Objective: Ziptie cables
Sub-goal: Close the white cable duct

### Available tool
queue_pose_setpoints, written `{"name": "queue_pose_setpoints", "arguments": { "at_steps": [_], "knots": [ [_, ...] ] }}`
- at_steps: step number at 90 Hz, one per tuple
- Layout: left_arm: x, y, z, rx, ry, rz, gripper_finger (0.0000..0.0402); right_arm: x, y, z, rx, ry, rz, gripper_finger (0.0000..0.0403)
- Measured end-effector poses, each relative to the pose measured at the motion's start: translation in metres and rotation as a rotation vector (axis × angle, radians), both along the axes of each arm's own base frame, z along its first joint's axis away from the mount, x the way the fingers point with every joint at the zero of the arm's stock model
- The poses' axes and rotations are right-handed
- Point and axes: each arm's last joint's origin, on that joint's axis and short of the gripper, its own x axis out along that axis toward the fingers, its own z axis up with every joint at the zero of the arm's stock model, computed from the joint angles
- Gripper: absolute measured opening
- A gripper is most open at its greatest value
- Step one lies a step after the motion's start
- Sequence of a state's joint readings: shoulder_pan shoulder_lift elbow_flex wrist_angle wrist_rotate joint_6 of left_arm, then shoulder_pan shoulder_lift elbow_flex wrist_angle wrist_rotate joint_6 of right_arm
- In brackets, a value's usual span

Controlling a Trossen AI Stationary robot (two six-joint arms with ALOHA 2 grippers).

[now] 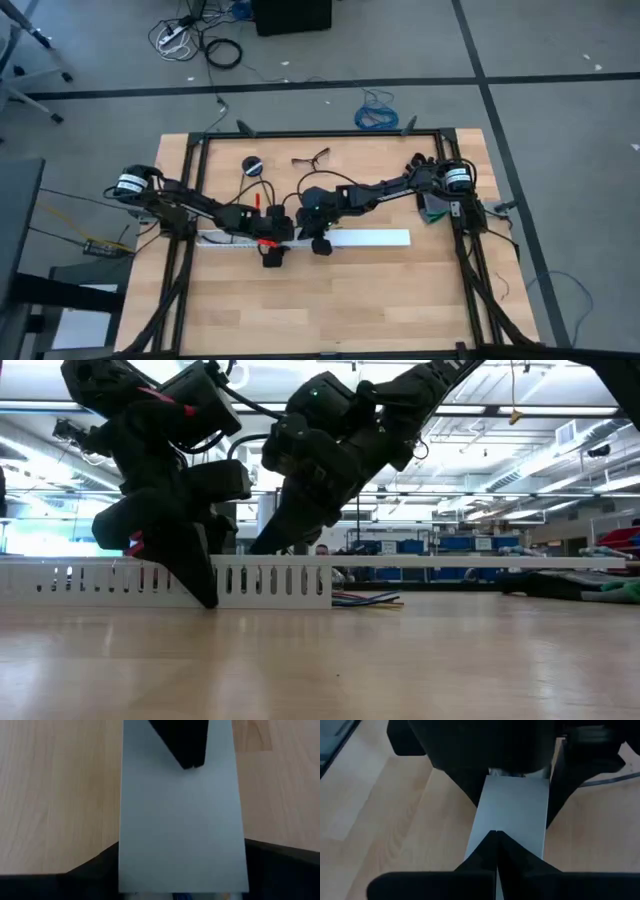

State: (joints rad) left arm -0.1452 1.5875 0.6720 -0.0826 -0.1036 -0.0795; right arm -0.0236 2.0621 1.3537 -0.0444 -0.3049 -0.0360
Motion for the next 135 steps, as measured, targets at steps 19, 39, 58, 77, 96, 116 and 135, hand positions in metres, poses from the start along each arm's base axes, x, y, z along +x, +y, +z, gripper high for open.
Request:
{"name": "queue_pose_setpoints", "arguments": {
  "at_steps": [19,39,58,77,96,116,135],
  "knots": [
    [0.001,0.0,0.0,-0.005,-0.009,0.0,0.0241,0.004,-0.001,0.004,-0.008,-0.062,0.001,0.0],
    [0.0,0.0,0.0,-0.011,-0.005,-0.004,0.0241,-0.006,0.0,0.019,-0.063,-0.009,-0.047,0.0],
    [0.0,0.0,0.0,-0.007,-0.003,-0.001,0.0241,-0.018,0.012,0.023,-0.035,0.102,-0.025,0.0],
    [0.0,0.0,0.0,-0.006,-0.004,0.0,0.0241,-0.02,0.015,0.018,-0.01,0.109,-0.02,0.0],
    [0.0,0.0,0.0,-0.006,-0.003,0.002,0.0241,-0.002,0.005,-0.003,0.053,0.023,0.015,0.0],
    [-0.001,0.0,-0.001,-0.006,0.005,0.003,0.0241,0.019,0.002,-0.023,0.099,-0.038,0.048,0.0],
    [0.001,0.0,0.0,-0.013,-0.013,0.011,0.0241,0.022,0.001,-0.007,0.058,-0.116,0.022,0.0]
  ]
}}
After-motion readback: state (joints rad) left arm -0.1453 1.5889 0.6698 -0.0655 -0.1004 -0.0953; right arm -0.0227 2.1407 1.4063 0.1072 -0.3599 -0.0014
